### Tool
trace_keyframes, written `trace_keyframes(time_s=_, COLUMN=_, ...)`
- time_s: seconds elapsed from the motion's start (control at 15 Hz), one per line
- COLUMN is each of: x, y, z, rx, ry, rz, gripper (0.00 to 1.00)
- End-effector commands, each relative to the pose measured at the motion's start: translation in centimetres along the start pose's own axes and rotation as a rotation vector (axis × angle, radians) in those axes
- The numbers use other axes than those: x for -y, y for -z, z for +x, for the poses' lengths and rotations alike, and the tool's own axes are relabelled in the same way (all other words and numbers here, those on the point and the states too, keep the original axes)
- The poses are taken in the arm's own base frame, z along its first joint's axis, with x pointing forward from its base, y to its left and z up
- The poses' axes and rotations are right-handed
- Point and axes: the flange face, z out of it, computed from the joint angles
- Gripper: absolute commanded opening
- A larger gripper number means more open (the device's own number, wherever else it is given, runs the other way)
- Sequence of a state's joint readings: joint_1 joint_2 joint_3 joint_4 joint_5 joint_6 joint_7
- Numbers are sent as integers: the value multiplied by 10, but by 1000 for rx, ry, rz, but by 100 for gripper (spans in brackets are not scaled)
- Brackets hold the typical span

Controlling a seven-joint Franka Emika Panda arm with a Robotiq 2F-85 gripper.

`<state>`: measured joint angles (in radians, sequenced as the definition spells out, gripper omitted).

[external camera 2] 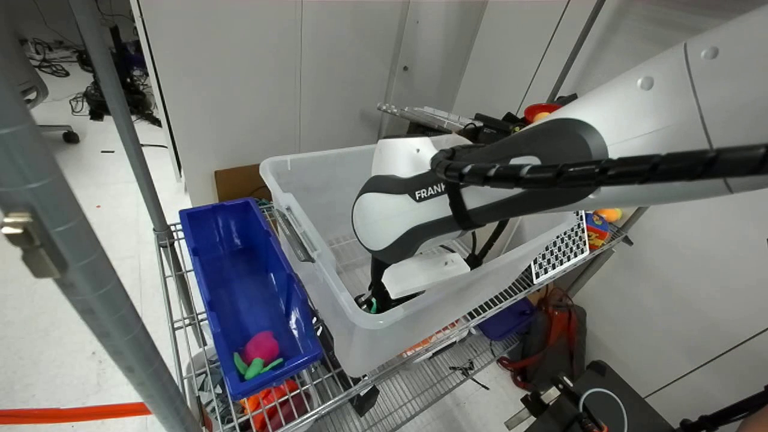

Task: Move the green plush toy to the left.

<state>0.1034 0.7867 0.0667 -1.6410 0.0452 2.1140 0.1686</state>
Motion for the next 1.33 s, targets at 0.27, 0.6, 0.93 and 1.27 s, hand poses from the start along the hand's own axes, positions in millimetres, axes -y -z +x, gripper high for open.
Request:
trace_keyframes(time_s=0.27, x=-25, y=-43, z=-1, rx=-19, ry=4, rz=11, gripper=39)
trace_keyframes(time_s=0.6, x=-28, y=-31, z=-1, rx=-33, ry=9, rz=9, gripper=74)
trace_keyframes(time_s=0.93, x=-45, y=37, z=-19, rx=-83, ry=16, rz=-8, gripper=100)
trace_keyframes(time_s=1.27, x=-55, y=77, z=-22, rx=-94, ry=-8, rz=6, gripper=100)
